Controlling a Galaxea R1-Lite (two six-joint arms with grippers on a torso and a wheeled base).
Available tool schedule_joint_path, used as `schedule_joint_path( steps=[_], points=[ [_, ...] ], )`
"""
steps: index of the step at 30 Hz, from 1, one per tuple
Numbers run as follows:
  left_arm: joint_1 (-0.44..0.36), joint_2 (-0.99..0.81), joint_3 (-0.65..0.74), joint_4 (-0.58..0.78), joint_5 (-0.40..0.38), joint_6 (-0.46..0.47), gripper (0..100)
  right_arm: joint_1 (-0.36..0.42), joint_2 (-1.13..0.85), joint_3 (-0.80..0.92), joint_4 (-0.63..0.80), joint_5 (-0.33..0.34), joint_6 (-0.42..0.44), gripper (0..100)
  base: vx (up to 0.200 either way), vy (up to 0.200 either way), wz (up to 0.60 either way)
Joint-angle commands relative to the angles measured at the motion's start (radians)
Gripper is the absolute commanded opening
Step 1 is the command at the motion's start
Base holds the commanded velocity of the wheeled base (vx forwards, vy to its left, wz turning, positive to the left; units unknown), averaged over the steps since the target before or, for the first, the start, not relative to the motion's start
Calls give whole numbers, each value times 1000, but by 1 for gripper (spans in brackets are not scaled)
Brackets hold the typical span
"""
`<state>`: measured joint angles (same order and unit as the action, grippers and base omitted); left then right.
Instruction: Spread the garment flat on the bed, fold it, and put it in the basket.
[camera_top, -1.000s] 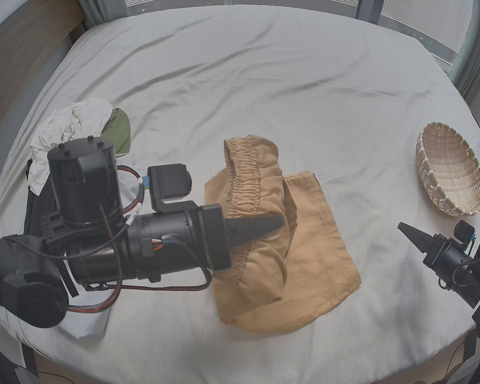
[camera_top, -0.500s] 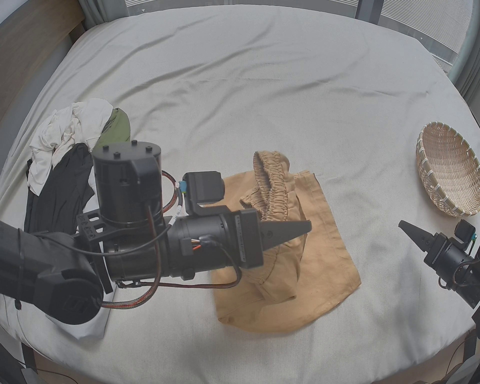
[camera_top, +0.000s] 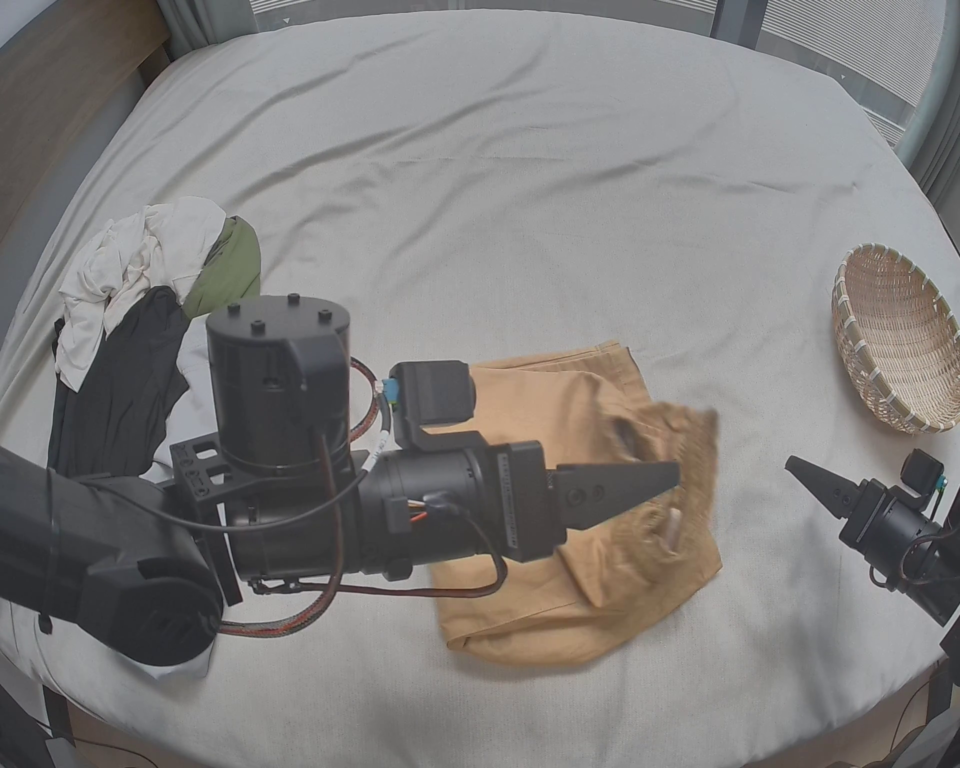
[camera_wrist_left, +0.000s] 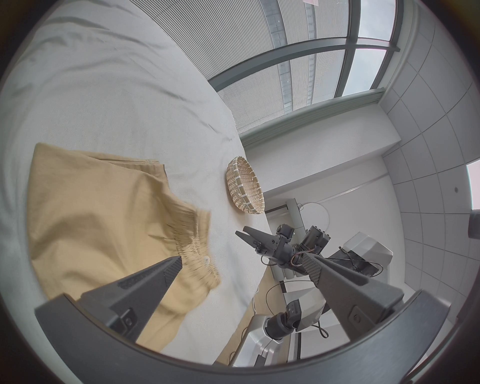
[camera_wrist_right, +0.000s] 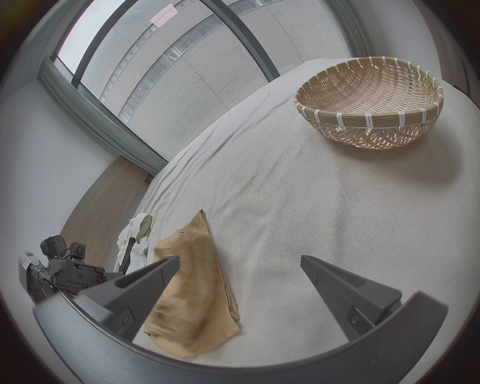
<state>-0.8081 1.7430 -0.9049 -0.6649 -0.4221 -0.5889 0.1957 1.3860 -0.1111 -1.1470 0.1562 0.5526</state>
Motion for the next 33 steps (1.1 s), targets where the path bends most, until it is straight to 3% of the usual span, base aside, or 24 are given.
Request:
schedule_joint_path(
  steps=[1,5,11,16,22,25,33],
  points=[
    [-8,29,-23,-9,17,1,100,11,2,16,0,0,1,100,0,0,0],
    [9,-45,34,-9,46,-2,100,45,21,31,-2,2,12,100,0,0,0],
    [101,-227,178,2,54,3,100,136,111,25,-39,2,81,100,0,0,0],
    [202,-379,279,47,56,3,100,172,232,25,-128,-1,83,100,0,0,0],
    [242,-519,322,160,86,3,100,200,297,22,-197,-24,78,100,0,0,0],
    [303,-612,350,237,89,4,100,237,314,19,-215,-38,79,100,0,0,0],
    [394,-708,435,242,82,3,100,269,344,24,-218,-40,84,100,0,0,0]
  ],
)
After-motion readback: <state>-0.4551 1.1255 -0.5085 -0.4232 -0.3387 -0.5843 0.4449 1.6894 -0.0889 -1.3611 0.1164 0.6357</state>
